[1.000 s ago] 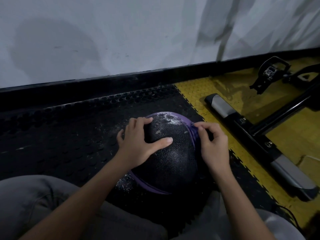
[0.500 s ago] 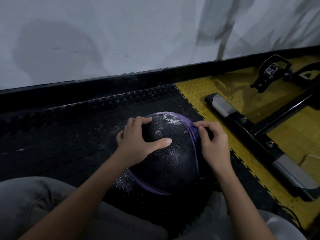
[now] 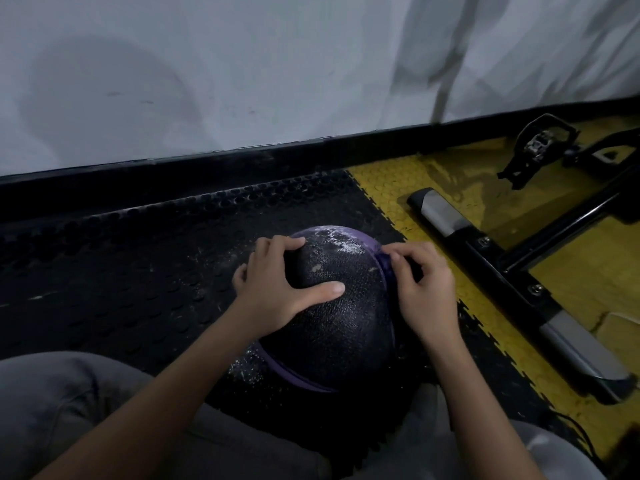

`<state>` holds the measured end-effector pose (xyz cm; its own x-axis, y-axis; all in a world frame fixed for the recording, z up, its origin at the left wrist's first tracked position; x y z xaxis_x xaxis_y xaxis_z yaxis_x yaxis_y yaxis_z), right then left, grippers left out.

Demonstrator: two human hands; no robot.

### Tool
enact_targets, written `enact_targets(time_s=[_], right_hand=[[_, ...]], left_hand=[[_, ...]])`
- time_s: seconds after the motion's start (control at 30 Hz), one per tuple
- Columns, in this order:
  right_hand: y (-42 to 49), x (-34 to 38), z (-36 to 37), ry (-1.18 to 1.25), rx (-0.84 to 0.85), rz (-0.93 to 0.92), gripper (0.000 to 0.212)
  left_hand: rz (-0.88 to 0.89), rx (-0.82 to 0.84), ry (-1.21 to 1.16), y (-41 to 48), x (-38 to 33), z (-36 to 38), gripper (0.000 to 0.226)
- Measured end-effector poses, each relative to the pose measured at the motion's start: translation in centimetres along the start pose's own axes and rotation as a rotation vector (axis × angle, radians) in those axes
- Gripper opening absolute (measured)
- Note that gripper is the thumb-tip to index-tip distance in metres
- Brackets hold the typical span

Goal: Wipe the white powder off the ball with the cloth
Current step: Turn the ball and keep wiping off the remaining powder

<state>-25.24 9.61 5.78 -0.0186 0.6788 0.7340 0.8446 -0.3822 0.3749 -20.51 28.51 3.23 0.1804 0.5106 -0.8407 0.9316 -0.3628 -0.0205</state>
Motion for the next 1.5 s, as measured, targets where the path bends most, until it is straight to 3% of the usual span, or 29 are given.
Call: enact_targets(time_s=[0.1,0.2,0.3,0.43,0.67,0.73,0.9,1.1,1.17,1.33,1.37,1.5], right_hand=[[-2.1,2.8,1.1,-0.082,0.02,-0.228,0.014],[-2.6,4.1,1.8,-0.12,0.065,-0.35,0.019],[-0.8,2.0,1.0,-0.068,0.042,-0.231,0.016],[1.3,-1.4,-0.1,0.082,0.022,0.166,0.027],[-2.6,3.9,1.4,-0.11,0.052,-0.315,0.016],[-1.9,3.2,1.0,-0.074,0.049,-0.293,0.014],[0.4,-0.9,-0.8,0.032,-0.015,0.055,0.031],[-2.3,3.0,0.4,-0.054,0.018,-0.266,0.014],[-1.7,2.7,0.3,-0.032,0.04,-0.28,0.014],[0.3,-2.0,-0.7,0.068,-0.018,0.148,0.024],[0.2,-2.0,-0.7,0.077,-0.028,0.164,0.024],[-1.7,1.8,0.0,-0.008,-0.026,-0.144,0.017]], left_hand=[[-0.007,-0.025,-0.006,-0.1,0.4,-0.2,0.083],[-0.008,-0.007,-0.004,-0.3,0.3,-0.3,0.078],[-0.005,0.008,-0.011,-0.2,0.0,-0.2,0.066],[0.023,0.018,0.021,-0.1,-0.2,0.4,0.075],[0.041,-0.033,0.082,-0.4,0.5,0.3,0.086],[0.05,-0.036,0.08,-0.4,0.5,0.3,0.086],[0.099,-0.01,0.085,-0.4,0.1,1.0,0.083],[0.094,-0.065,0.134,-0.9,0.2,0.6,0.08],[0.088,-0.049,0.13,-0.8,0.2,0.3,0.08],[0.126,-0.042,0.124,-0.7,-0.1,0.7,0.077],[0.146,-0.061,0.135,-0.7,-0.1,0.8,0.076],[0.173,-0.137,0.173,-1.1,0.2,0.8,0.071]])
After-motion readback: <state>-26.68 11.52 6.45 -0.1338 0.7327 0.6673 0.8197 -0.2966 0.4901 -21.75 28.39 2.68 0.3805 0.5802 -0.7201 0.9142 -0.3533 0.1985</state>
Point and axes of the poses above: each hand's wrist, its own y-axis towards the middle knuckle, its own z-axis out of the palm, x = y × z, the point moved 5 cm from there along y, towards the middle knuckle, and after that the axes turned 4 degrees about z, right-handed, at the moved point
